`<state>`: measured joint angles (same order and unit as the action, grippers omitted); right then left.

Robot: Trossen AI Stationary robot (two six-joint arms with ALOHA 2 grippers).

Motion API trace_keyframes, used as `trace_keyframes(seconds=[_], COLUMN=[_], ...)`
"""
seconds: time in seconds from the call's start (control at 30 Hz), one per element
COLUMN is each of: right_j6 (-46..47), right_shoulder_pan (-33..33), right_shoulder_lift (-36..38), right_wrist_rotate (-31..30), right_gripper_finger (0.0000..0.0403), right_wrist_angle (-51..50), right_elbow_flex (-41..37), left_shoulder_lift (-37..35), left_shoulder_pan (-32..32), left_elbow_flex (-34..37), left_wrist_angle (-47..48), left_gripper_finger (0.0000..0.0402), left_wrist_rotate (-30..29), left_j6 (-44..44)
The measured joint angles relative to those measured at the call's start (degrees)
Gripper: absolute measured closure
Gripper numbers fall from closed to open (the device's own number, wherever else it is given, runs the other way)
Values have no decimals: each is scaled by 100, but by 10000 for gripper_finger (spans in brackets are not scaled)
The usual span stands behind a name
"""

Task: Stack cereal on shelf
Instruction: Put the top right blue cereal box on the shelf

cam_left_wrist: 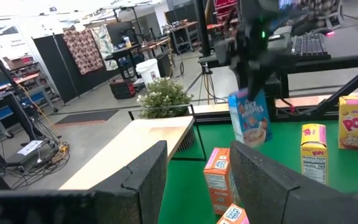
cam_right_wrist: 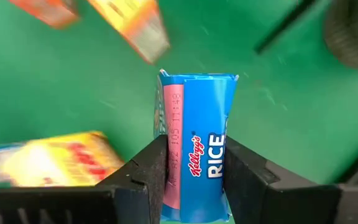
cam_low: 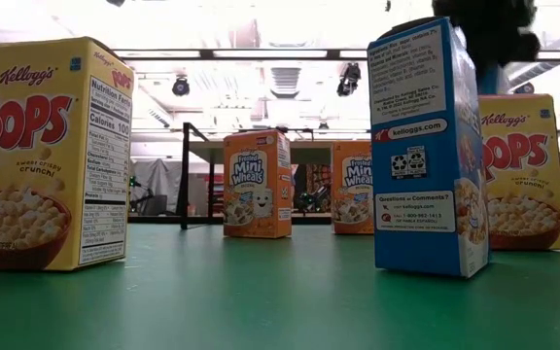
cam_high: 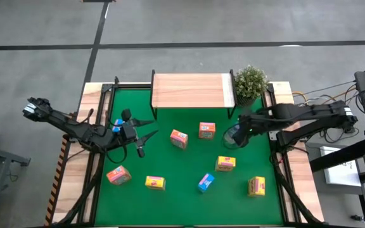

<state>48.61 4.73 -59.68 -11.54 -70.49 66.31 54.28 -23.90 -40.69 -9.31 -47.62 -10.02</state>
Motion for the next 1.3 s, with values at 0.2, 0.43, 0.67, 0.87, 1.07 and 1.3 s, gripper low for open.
trace_keyframes(seconds=[0.2, 0.43, 0.67, 0.87, 1.07, 1.3], right_j6=[-694, -1921, -3090, -3811, -4361, -4766], right_shoulder_pan=[-7, -140, -626, -1206, -1806, -2283], right_shoulder_lift=[-8, -13, -187, -884, -1767, -2906], right_wrist_rotate=[-179, -349, -348, -323, -294, -239], right_gripper_finger=[280, 280, 284, 289, 287, 287], right_wrist_angle=[208, 1639, 2794, 2891, 2788, 2395], right_elbow_flex=[984, 1313, 1382, 1936, 2567, 3391], left_shoulder_lift=[0, 0, 0, -50, -79, -76], left_shoulder_pan=[0, 0, 0, 0, 9, 11], left_elbow_flex=[0, 0, 0, 2, 3, 4], left_wrist_angle=[13, 18, 10, -128, -106, -10], left_gripper_finger=[242, 242, 242, 242, 242, 242], left_wrist_rotate=[0, -2, -2, -4, -145, -1101], left_j6=[-149, -322, -562, -1084, -1193, -1259])
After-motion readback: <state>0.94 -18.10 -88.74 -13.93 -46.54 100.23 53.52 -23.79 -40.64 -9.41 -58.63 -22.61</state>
